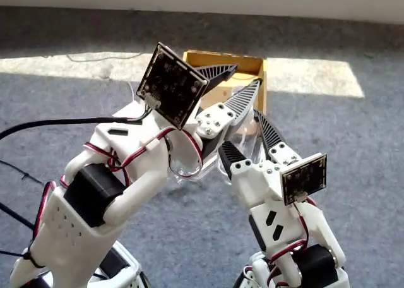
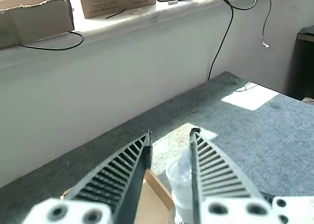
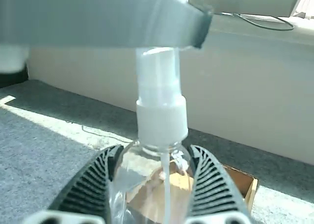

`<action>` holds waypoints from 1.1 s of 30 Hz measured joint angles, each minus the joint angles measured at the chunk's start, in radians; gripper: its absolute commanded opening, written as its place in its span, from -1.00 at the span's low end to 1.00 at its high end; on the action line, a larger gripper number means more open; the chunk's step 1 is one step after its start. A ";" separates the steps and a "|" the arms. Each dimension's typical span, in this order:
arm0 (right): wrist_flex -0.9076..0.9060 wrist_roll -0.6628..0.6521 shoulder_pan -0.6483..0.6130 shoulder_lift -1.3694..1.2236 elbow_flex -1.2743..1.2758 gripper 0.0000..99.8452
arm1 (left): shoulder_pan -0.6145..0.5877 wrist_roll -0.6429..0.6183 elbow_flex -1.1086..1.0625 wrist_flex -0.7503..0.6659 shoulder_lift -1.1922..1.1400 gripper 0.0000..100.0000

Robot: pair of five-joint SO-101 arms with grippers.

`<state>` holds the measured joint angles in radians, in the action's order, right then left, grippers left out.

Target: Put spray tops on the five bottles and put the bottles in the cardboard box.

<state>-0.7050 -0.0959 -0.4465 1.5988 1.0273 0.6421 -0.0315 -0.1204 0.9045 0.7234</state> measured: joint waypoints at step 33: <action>0.773 -0.140 0.310 -1.419 -0.629 -0.99 | -0.769 0.100 -0.554 0.203 0.051 -0.74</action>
<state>0.0683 -0.2355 -0.1366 0.1795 0.3982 -0.1266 0.0683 -0.6743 1.1070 0.7741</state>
